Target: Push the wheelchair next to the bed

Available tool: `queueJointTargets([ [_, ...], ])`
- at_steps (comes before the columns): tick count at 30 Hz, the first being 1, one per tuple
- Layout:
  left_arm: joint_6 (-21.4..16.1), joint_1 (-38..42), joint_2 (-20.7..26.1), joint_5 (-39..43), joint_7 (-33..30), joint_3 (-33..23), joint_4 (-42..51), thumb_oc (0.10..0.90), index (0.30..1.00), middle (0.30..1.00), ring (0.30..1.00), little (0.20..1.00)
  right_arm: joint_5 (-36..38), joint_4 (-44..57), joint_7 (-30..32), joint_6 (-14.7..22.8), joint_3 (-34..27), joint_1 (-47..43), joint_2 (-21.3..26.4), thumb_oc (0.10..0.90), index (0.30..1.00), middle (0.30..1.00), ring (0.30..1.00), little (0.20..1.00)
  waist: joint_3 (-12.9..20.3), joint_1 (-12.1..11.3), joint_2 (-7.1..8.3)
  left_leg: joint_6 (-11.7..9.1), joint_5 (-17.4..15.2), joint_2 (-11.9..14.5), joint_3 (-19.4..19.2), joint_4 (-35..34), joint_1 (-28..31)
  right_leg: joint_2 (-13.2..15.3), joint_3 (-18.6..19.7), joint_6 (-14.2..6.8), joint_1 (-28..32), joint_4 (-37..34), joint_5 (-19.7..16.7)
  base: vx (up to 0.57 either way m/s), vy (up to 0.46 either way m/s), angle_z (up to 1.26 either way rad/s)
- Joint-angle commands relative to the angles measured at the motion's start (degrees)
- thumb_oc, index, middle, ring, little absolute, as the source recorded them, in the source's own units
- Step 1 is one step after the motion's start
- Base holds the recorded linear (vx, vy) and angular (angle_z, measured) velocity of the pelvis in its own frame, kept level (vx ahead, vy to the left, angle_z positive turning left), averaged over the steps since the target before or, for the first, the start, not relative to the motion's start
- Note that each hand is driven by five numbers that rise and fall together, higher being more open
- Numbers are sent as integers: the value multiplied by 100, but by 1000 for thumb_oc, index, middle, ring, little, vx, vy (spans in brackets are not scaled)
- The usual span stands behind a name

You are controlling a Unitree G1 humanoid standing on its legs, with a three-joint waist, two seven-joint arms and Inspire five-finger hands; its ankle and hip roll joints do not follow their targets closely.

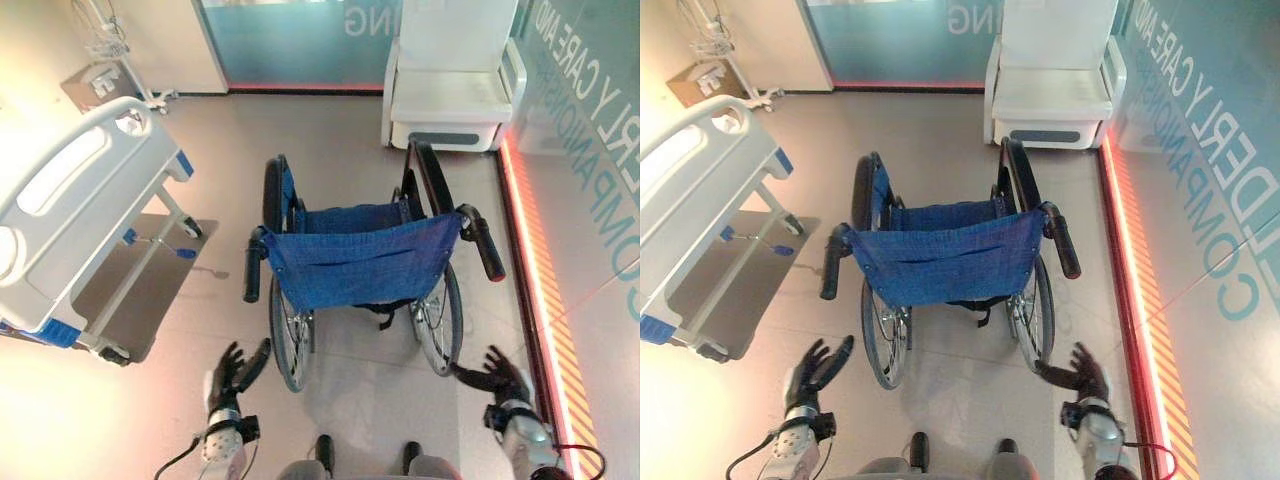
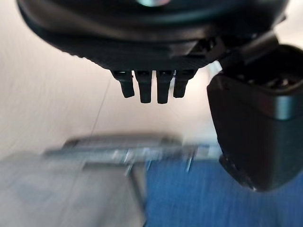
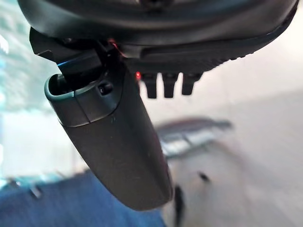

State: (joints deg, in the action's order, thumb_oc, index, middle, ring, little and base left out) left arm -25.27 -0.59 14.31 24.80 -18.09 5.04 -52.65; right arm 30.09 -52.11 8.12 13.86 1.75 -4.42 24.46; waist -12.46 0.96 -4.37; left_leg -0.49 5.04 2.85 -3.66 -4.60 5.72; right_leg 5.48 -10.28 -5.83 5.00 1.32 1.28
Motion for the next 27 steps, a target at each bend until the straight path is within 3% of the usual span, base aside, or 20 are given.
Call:
queueJointTargets([
  [1, -462, 336, 362, 142, -405, -149, 469, 800, 900, 900, 900, 900, 144, 489, 290, 476, -322, -687, 537, 800, 900, 900, 900, 900, 88, -89, 195, 145, -746, -451, -9, 525, 35, -144, -54, 343, -131, 356, 205, 25, 22, 4],
  [6, -345, 546, 636, -37, -1180, -408, 734, 800, 900, 900, 900, 900, 36, 1002, 740, 331, -606, -1280, 1217, 800, 900, 900, 900, 900, 123, -113, 180, 119, -744, -467, 51, 515, 37, -111, -59, 332, -136, 388, 228, 6, 24, 4],
  [12, -472, 814, 1031, 151, -1432, -646, 1090, 800, 900, 900, 900, 900, -179, 1749, 1199, 343, -633, -1902, 1731, 800, 900, 900, 900, 900, 142, -88, 174, 85, -742, -497, 109, 539, 12, -78, -45, 322, -145, 394, 241, 7, 24, 6],
  [18, -566, 1180, 1365, 330, -849, -644, 1946, 800, 900, 900, 900, 900, -216, 2499, 1183, 487, -572, -2230, 1876, 800, 900, 900, 900, 900, 143, -67, 176, 60, -716, -499, 131, 562, -29, -73, -23, 307, -166, 391, 227, 15, 8, 5],
  [24, -539, 1646, 1644, 135, -377, -436, 3084, 800, 900, 900, 900, 900, -340, 3224, 1126, 644, -343, -2356, 1632, 800, 900, 900, 900, 900, 120, -79, 217, 74, -691, -487, 152, 587, -88, -95, -14, 298, -164, 353, 196, 12, -16, 3],
  [27, -461, 1791, 1681, 230, 25, -325, 3487, 800, 900, 900, 900, 900, -506, 3525, 882, 444, -204, -2324, 1430, 800, 900, 900, 900, 900, 103, -90, 239, 87, -693, -482, 159, 598, -120, -108, -13, 290, -169, 340, 185, -2, -40, 0],
])
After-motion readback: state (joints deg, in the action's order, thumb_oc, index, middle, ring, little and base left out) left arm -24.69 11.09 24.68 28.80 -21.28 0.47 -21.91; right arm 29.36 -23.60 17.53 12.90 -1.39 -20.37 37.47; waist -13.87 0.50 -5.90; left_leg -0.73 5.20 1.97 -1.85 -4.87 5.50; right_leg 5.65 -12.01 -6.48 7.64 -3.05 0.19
